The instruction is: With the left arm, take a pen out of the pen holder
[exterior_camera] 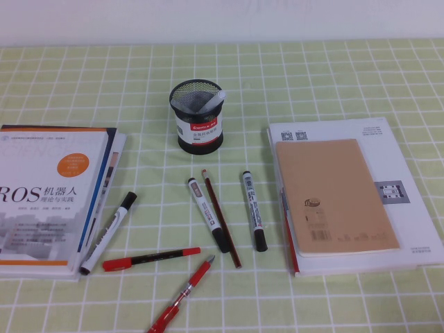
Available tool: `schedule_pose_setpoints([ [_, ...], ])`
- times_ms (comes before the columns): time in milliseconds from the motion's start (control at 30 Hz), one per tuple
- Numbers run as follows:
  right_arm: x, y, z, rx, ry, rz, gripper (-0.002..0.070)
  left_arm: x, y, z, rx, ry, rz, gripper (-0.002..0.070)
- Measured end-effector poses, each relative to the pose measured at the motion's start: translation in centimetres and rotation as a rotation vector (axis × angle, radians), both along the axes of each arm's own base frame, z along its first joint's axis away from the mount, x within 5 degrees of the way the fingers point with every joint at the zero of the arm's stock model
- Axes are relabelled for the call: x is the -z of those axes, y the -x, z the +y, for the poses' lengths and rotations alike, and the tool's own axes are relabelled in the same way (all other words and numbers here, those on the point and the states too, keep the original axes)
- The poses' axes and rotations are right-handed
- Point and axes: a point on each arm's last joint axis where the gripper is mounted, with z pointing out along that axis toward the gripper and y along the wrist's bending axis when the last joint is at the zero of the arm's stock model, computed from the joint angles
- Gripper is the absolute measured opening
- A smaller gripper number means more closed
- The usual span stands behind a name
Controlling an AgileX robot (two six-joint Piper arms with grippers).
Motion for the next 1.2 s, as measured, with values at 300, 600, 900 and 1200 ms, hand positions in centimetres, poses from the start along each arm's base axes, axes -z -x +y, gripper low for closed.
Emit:
schedule_pose_setpoints([
  [300, 0.0, 0.0, 0.0, 0.0, 0.0, 0.0, -0.0013, -1.3, 0.0, 0.1, 0.007, 0.046, -0.021, 0.0],
  [600, 0.0, 0.0, 0.0, 0.0, 0.0, 0.0, -0.0013, -4.8, -3.6, -0.6, -0.02, -0.071, 0.11, 0.0],
  [900, 0.0, 0.0, 0.0, 0.0, 0.0, 0.0, -0.0013, -3.4, -9.9, -2.1, 0.044, -0.089, 0.222, 0.0],
  [1200, 0.0, 0.0, 0.0, 0.0, 0.0, 0.0, -0.0012, -0.8, -13.5, -3.7, 0.194, 0.016, 0.264, 0.0],
])
